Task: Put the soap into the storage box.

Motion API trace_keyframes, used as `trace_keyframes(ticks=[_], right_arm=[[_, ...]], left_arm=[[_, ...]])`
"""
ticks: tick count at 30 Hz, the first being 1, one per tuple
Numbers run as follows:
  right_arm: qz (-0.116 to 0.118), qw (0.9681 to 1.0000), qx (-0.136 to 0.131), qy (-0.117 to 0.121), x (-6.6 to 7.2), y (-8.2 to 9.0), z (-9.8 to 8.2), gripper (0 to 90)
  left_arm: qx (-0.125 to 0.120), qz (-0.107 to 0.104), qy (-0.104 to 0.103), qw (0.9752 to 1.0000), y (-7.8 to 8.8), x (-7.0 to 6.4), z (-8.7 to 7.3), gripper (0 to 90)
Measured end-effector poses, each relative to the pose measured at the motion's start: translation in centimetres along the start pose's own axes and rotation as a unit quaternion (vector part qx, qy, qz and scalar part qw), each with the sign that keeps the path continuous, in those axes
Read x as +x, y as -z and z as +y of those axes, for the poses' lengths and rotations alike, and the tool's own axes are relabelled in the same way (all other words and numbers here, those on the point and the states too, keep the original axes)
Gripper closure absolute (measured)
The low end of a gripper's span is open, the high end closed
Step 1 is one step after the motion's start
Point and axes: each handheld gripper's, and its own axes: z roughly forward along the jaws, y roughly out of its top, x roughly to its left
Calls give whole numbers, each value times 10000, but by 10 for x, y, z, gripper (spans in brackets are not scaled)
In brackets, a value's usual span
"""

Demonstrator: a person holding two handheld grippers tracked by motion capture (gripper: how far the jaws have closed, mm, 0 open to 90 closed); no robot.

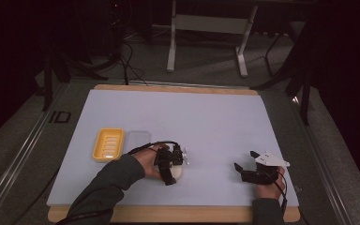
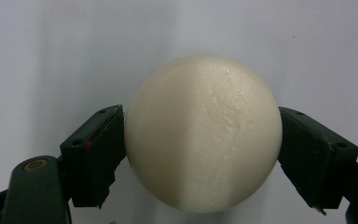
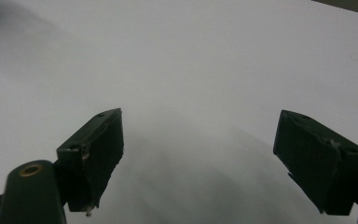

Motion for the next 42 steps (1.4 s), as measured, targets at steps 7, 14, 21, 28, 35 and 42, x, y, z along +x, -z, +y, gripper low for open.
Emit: trace_keyframes(ticks=[7, 14, 21, 28, 35, 42], right_arm=[[-1, 10000, -2, 0, 0, 0, 0, 157], [-1, 10000, -3, 4, 0, 0, 0, 156], [-3, 10000, -1, 0, 0, 0, 0, 157], [-4, 10000, -8, -9, 0, 0, 0, 157], [-2, 10000, -13, -10, 0, 0, 0, 157], [-1, 10000, -16, -12, 0, 0, 0, 157]], left_arm=[[249, 31, -140, 9996, -5, -1, 6, 213], [372, -30, -147, 9992, -9, 1, 8, 240], [471, -112, -164, 9987, -9, 3, 10, 252], [697, -116, -166, 9974, -10, 2, 17, 253], [813, -109, -154, 9965, -11, 1, 19, 257], [958, -46, -221, 9951, -10, 1, 22, 260]])
